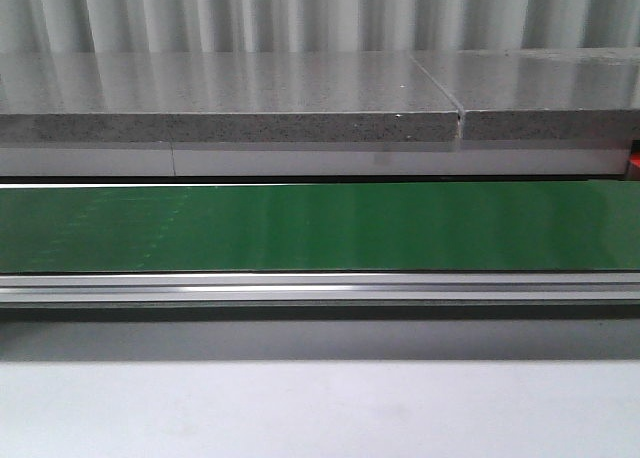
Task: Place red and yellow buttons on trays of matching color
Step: 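Move the left gripper toward the remaining buttons on the table, then lower the left gripper onto a red push-button and close it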
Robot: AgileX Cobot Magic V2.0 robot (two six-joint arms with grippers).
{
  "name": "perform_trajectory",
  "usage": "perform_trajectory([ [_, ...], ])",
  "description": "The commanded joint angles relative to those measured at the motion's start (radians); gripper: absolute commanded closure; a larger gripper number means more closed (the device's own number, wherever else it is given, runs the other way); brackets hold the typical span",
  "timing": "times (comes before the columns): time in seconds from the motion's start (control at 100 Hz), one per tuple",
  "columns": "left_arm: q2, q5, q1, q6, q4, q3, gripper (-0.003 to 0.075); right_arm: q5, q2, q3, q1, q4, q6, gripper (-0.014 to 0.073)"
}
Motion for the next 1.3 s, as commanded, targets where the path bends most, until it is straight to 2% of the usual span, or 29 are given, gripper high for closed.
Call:
perform_trajectory([
  [0.0, 0.024, -0.037, 0.004, -0.016, -0.011, -0.035, 0.0115, -0.052, -0.008, -0.027, 0.005, 0.004, -0.008, 0.0661],
  [0.56, 0.197, -0.093, 0.017, -0.087, -0.007, -0.051, 0.0115, -0.052, -0.008, -0.027, 0.005, 0.004, -0.008, 0.0661],
  [0.75, 0.227, -0.089, 0.052, -0.083, -0.009, -0.051, 0.0115, -0.052, -0.008, -0.027, 0.005, 0.004, -0.008, 0.0661],
  [1.29, 0.310, -0.160, 0.052, -0.079, -0.010, -0.051, 0.0115, -0.052, -0.008, -0.027, 0.005, 0.004, -0.008, 0.0661],
])
